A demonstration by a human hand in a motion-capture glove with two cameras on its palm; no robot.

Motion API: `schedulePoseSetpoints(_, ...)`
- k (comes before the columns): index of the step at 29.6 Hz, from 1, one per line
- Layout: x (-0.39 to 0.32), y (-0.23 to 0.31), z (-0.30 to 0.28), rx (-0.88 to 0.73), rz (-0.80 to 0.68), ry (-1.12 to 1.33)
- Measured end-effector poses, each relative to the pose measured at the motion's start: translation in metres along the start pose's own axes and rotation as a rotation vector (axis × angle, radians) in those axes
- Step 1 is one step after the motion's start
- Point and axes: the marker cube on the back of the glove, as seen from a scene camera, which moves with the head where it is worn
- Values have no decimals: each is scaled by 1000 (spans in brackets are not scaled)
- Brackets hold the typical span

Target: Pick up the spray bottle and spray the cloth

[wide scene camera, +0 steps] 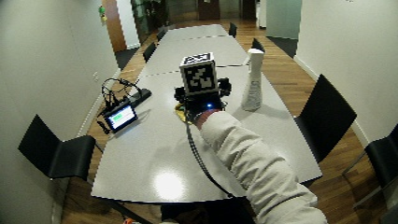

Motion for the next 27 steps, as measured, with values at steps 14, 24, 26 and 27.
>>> schedulePoseSetpoints(14, 8, -4, -1, -33, 25, -25)
schedulePoseSetpoints(24, 12, 8, -1, -14, -35, -105)
schedulePoseSetpoints(26, 18, 13, 1, 14, -80, -172)
schedulePoseSetpoints(27, 22, 16, 0, 39, -109, -211)
